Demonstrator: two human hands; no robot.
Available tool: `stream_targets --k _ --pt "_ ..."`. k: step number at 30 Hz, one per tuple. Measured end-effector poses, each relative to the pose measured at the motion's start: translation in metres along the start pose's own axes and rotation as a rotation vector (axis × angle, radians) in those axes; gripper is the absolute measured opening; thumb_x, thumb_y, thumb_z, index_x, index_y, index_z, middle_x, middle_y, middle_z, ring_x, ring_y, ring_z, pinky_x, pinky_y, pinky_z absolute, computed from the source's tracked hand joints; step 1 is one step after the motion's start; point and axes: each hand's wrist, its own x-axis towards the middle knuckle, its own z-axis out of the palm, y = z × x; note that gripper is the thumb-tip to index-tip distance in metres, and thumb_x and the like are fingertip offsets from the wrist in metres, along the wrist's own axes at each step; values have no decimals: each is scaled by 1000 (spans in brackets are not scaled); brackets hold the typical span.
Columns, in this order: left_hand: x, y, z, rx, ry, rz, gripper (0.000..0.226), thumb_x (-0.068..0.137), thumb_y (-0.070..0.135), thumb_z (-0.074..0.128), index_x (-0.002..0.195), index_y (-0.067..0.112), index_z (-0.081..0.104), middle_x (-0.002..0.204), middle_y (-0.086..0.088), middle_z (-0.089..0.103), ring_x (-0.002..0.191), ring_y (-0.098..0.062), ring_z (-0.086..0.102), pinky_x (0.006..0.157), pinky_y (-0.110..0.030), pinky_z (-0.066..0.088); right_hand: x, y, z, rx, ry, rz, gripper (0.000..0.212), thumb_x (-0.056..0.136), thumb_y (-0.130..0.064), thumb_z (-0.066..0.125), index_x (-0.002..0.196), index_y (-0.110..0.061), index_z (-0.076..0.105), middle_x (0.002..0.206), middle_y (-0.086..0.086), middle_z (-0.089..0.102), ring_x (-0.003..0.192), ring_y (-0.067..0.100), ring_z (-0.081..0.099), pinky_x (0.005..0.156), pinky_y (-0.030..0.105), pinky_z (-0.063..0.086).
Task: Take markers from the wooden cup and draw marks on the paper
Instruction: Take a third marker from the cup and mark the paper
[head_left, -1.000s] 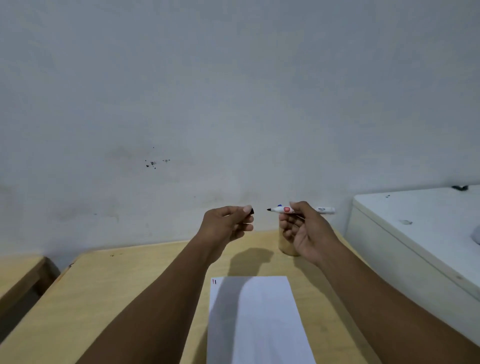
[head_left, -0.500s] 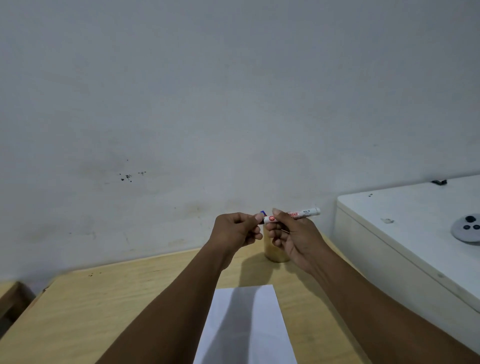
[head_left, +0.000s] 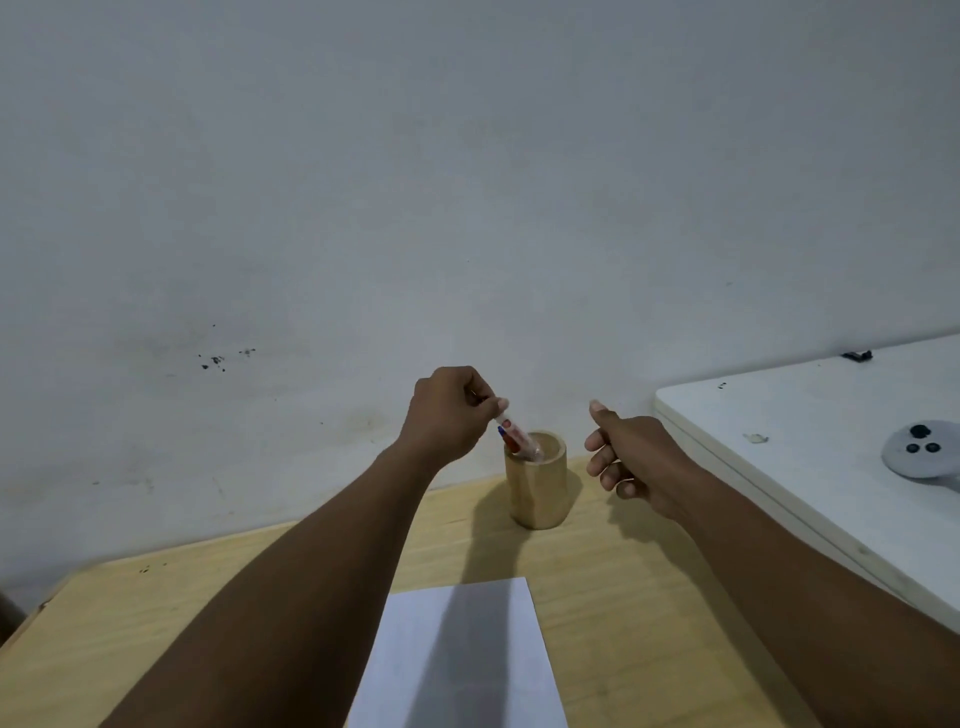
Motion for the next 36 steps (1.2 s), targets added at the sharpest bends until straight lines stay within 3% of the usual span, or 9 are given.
stream_targets --k 2,4,7,12,15,21,27,34,36 --pt "3 -2 11 83 -41 18 17 88 29 78 84 13 74 72 7 67 75 -16 66 60 -23 45 1 2 -1 -14 -10 -8 49 99 -52 54 90 -5 66 67 12 66 44 19 54 41 23 32" --pt "1 -3 23 132 -111 30 18 89 36 75 90 18 77 76 6 70 80 -17 69 66 -28 52 4 5 1 -32 -26 -19 46 99 -50 56 89 -6 67 67 11 67 45 19 56 42 23 33" --pt "-7 -6 35 249 -156 59 30 98 47 55 113 30 76 100 2 74 99 -18 67 80 -34 54 10 7 5 -50 -42 -29 45 98 -49 57 91 -6 68 69 11 69 46 20 57 43 24 34" --pt "-2 -25 38 252 -166 21 51 97 14 43 144 28 56 138 -8 56 130 -24 54 102 -43 49 18 12 13 -48 -62 -24 42 98 -47 59 89 -7 69 66 9 68 45 19 57 43 24 35" --pt "3 -33 39 265 -226 -4 42 97 12 50 133 25 66 127 -4 67 121 -22 62 98 -37 53 20 17 14 -44 -74 -21 42 98 -45 60 90 -6 70 65 8 69 45 19 58 43 24 35" --pt "9 -34 42 241 -120 -5 11 93 24 66 98 24 76 99 3 78 95 -22 69 84 -40 59 17 20 9 -43 -57 7 39 98 -42 61 93 -5 70 68 10 69 48 20 58 42 23 36" --pt "4 -19 3 120 67 20 9 92 23 68 93 17 75 82 5 74 75 -14 65 67 -28 52 -1 -3 24 80 -123 28 36 97 -43 63 92 -8 67 63 5 66 46 16 55 43 24 35" --pt "-39 -20 -63 -232 84 -108 24 96 30 69 92 8 73 83 -6 79 66 -16 74 65 -30 59 -43 -23 104 390 -406 217 85 78 -82 58 106 -3 71 68 7 69 44 15 54 38 21 32" --pt "-56 -28 -78 -320 46 -143 25 97 28 68 92 4 74 82 -10 78 67 -19 73 65 -31 58 -54 -21 131 547 -406 267 82 79 -81 58 104 -3 70 61 5 66 38 11 51 35 19 29"
